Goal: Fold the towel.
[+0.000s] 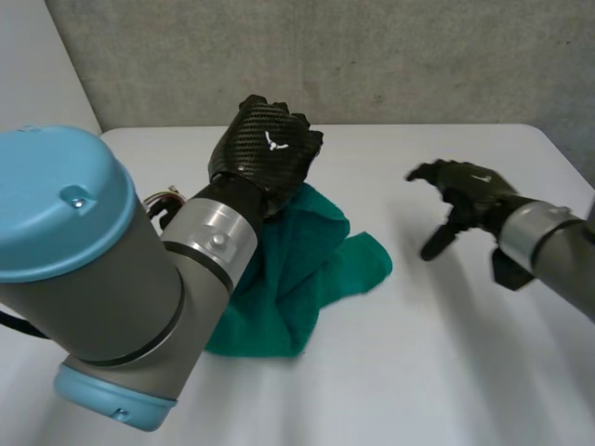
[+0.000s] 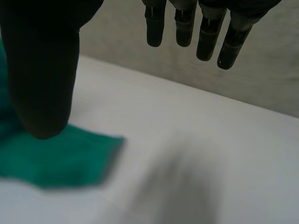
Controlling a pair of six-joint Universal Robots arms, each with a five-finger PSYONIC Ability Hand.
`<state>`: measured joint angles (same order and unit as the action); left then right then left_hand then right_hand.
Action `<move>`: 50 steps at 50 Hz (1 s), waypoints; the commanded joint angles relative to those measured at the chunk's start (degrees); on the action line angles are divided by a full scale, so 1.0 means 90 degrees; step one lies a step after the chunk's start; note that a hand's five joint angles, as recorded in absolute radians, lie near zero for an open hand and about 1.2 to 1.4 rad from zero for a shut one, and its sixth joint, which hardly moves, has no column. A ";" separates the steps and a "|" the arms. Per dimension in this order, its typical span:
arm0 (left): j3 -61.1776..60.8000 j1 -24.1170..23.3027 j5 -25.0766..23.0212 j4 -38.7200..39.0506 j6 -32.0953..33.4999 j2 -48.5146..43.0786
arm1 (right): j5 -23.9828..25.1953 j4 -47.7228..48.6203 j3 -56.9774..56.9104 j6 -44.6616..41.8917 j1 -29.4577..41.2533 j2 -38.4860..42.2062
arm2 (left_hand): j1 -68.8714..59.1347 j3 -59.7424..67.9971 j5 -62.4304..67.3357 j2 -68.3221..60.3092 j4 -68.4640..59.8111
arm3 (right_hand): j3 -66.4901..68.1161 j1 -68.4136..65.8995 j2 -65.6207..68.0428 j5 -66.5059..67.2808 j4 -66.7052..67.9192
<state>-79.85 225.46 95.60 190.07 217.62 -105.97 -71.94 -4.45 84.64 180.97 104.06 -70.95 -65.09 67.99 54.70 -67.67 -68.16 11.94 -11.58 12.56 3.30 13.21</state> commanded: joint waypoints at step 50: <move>-0.1768 0.1560 0.0013 0.2758 -0.1542 0.0261 | -0.1157 0.2322 -0.0538 -0.2519 0.1846 -0.0321 | -0.1657 0.1335 0.1700 -0.1370 -0.1316 | 0.7562 -0.7603 0.7494 0.7411 0.7421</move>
<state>-80.41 239.62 95.64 216.70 204.25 -103.69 -83.06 24.25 71.56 165.03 120.63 -75.90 -65.09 68.33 54.70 -68.11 -68.43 67.59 -56.60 67.39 56.28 68.16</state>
